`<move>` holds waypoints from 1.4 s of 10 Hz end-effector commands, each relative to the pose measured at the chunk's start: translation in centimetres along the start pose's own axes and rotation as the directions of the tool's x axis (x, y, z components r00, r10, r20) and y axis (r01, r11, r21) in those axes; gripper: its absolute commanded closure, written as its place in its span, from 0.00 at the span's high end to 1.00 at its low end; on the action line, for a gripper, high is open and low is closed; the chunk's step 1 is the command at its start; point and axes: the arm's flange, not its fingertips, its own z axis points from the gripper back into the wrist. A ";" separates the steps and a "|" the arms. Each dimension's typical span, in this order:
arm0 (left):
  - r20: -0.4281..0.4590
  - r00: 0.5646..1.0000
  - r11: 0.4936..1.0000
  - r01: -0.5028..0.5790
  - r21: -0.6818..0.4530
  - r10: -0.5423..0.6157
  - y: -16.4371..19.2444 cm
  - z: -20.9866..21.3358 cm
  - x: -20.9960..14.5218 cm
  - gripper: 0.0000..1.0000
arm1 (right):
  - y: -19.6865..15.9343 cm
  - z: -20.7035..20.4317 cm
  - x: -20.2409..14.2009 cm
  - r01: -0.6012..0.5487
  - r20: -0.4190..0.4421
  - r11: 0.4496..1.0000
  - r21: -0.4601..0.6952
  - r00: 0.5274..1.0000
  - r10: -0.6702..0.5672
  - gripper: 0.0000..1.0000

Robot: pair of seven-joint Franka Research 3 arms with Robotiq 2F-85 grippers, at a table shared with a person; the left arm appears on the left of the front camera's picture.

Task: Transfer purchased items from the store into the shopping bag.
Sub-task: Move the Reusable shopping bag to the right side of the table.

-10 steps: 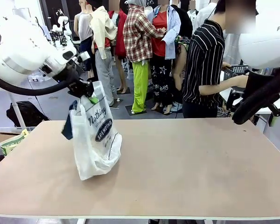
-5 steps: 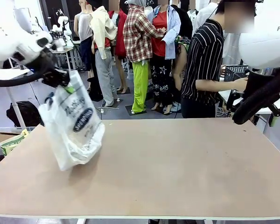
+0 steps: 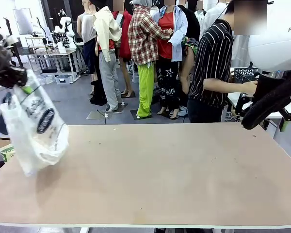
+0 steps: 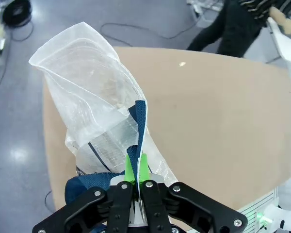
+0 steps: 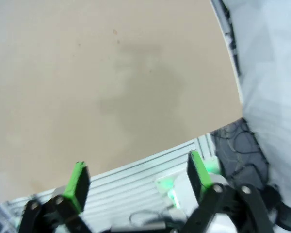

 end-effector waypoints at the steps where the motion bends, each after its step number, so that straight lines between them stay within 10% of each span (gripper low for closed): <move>1: -0.054 0.997 0.997 -0.052 0.057 0.055 1.4 0.7 1.2 0.00 | 0.0 0.1 0.0 -0.012 -0.009 1.000 -0.002 1.000 0.012 1.00; 5: -0.171 0.985 0.981 0.001 0.192 0.033 2.8 -2.6 1.2 0.00 | 0.0 0.1 0.0 -0.012 -0.009 1.000 -0.002 1.000 0.012 1.00; 10: -0.110 0.991 0.978 -0.053 0.201 0.077 2.2 -1.6 1.5 0.99 | 0.0 0.1 0.0 -0.012 -0.009 1.000 -0.002 1.000 0.012 1.00; 14: 0.098 0.995 0.983 -0.025 0.179 0.007 -4.5 4.0 1.0 1.00 | 0.0 0.1 0.0 -0.012 -0.009 1.000 -0.002 1.000 0.012 1.00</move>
